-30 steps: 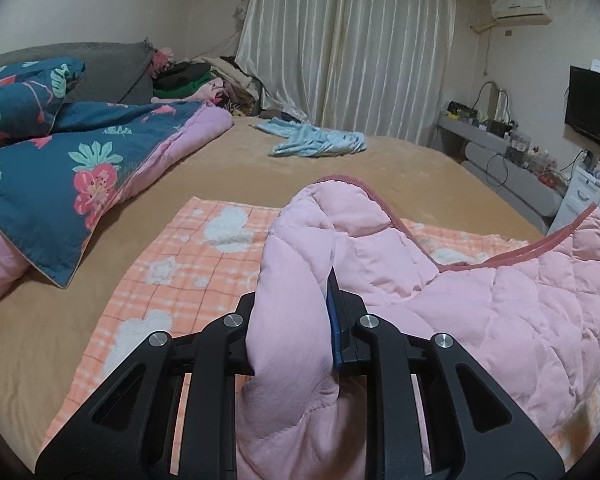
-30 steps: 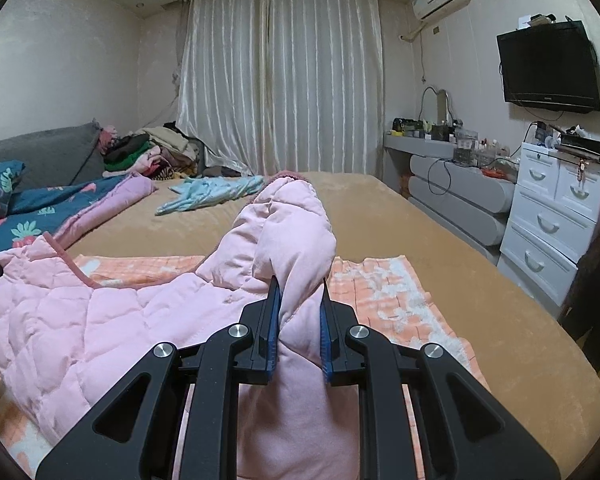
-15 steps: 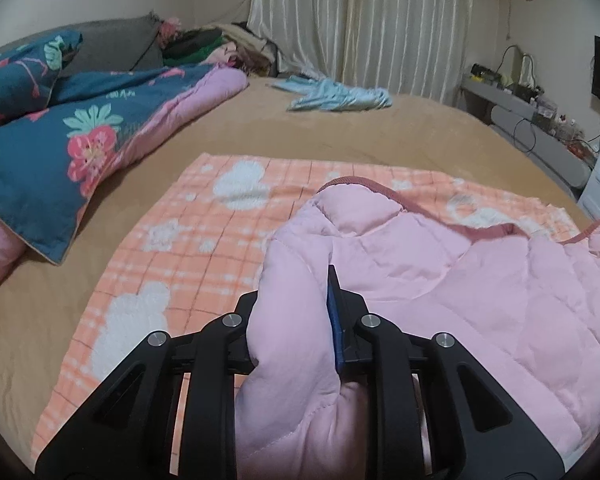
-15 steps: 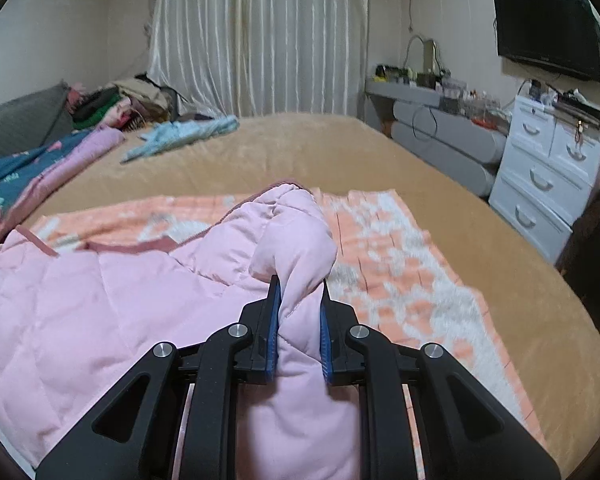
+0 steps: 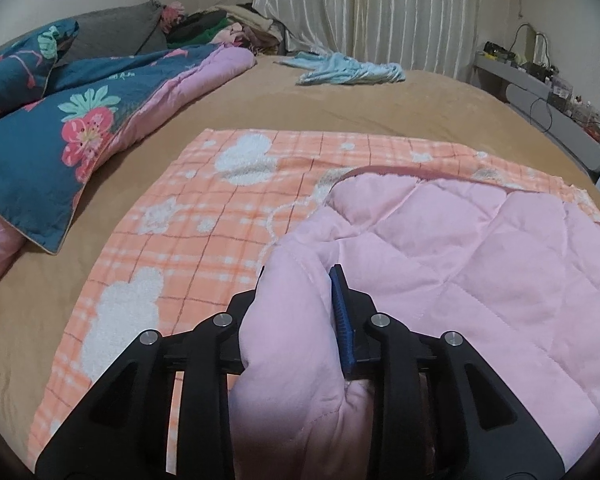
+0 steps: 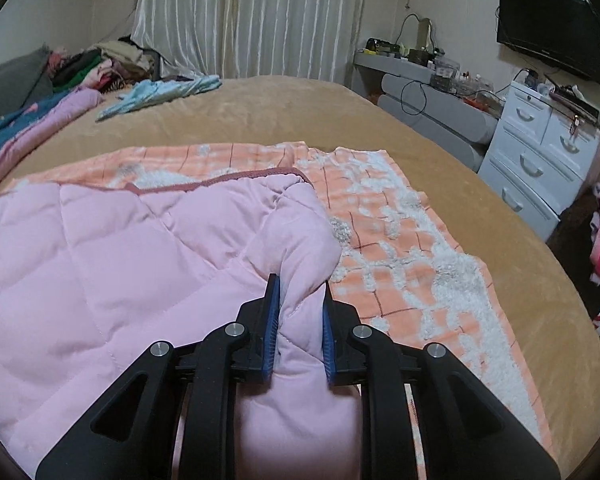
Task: Fold large clothes
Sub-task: 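Grasp the jacket edge with the left gripper while the right gripper holds its edge, then fold the jacket over onto itself and open both grippers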
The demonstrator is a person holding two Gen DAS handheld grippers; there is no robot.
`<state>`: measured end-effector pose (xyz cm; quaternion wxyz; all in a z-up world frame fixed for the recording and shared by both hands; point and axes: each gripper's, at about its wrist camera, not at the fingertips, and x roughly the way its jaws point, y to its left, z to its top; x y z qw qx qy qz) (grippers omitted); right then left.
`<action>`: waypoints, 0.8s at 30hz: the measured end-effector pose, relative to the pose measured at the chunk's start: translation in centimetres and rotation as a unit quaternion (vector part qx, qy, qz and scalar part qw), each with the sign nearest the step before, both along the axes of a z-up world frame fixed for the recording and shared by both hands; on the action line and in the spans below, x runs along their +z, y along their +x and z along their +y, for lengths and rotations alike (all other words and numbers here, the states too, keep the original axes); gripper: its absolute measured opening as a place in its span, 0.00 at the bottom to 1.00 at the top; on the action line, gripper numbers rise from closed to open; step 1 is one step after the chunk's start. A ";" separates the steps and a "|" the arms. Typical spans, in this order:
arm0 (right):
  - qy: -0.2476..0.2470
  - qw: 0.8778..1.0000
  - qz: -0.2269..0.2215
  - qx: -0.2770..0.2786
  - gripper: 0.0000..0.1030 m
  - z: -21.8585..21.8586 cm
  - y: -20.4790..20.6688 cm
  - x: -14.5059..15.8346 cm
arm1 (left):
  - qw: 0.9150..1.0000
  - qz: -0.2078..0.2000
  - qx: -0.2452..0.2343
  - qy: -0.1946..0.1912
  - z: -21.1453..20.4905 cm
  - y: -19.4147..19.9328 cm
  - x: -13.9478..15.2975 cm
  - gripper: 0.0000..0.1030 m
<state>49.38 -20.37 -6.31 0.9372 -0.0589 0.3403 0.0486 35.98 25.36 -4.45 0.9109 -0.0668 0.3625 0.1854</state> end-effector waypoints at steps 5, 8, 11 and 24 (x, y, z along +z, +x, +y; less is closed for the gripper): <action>0.009 1.000 0.023 0.000 0.23 -0.5 0.4 -0.8 | 1.000 0.005 0.011 0.000 0.2 -0.2 -0.4 0.30; 0.031 0.999 0.036 -0.016 0.42 -1.4 0.0 -0.3 | 1.000 0.012 0.015 0.004 0.1 -0.7 -0.1 0.51; 0.081 0.995 0.039 -0.035 0.60 -3.5 -1.3 0.7 | 1.000 0.007 0.029 -0.006 0.6 -2.2 1.0 0.77; 0.174 0.984 -0.018 0.023 0.96 -5.0 -13.4 6.6 | 0.999 -0.020 -0.001 -0.033 -2.5 -9.5 5.3 0.91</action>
